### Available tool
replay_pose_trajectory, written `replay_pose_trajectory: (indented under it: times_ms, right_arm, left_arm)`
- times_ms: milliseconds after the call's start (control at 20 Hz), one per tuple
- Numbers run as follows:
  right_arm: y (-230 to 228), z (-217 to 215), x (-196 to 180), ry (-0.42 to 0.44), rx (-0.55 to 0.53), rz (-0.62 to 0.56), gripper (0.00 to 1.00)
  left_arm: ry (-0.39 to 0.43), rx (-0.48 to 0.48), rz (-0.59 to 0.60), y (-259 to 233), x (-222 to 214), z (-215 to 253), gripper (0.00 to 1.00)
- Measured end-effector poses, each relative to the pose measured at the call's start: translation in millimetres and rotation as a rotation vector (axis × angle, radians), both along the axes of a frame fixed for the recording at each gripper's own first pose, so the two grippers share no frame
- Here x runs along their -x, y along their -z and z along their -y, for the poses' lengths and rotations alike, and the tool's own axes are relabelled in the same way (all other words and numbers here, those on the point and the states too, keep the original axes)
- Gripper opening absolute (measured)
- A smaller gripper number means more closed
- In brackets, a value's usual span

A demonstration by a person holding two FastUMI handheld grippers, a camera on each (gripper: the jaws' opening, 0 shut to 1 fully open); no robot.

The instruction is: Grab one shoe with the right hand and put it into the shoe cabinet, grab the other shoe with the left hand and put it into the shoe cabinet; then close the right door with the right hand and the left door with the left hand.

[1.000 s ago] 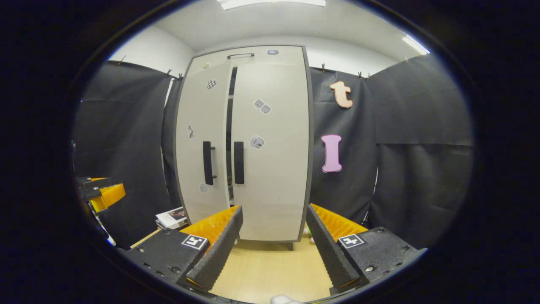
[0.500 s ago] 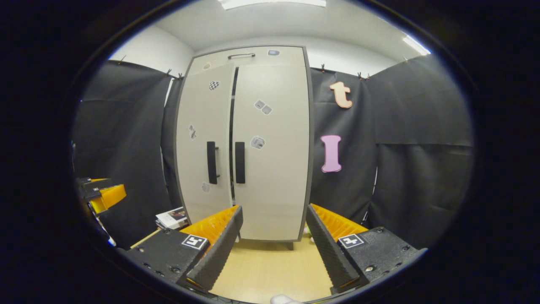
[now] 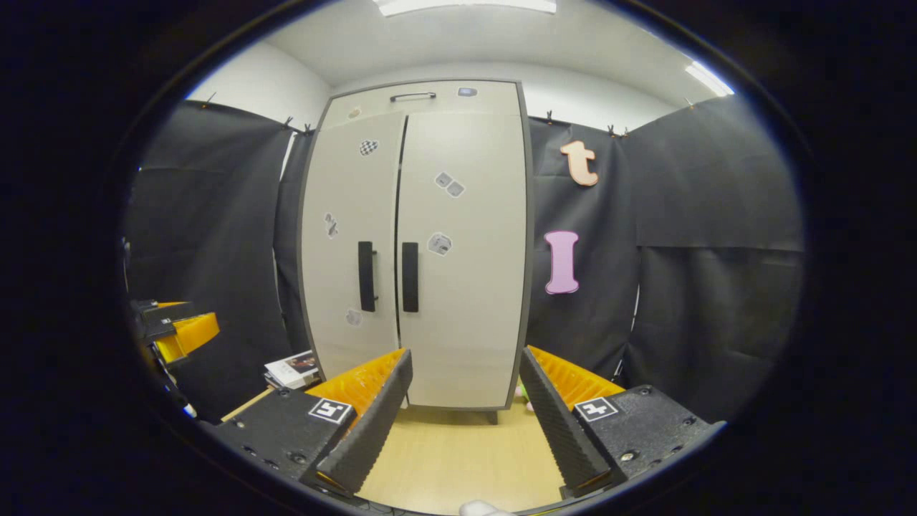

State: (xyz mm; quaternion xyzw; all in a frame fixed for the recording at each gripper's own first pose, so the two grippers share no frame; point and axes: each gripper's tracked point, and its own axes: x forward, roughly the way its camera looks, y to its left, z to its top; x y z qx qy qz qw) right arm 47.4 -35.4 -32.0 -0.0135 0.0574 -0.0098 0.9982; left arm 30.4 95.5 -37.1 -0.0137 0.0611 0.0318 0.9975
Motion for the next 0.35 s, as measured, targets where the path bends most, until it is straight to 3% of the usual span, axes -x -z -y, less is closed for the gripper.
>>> replay_pose_trajectory:
  times_ms: [100,250,300,350]
  right_arm:
    - [-0.2,-0.9,0.7,0.002,-0.001,0.004,0.98]
    - [-0.2,-1.2,1.5,0.003,0.000,0.008,0.94]
    - [-0.2,-1.5,2.4,0.002,0.000,0.010,0.98]
    - [-0.4,-1.4,2.7,0.002,0.001,0.010,0.94]
  left_arm:
    - [0.001,-0.002,0.001,0.4,0.5,-0.4,1.00]
    - [0.004,0.003,0.002,0.0,2.1,0.5,0.96]
    - [0.005,0.002,0.004,-0.3,2.3,-0.2,0.96]
    - [0.004,0.001,0.004,-0.5,2.7,-1.1,0.96]
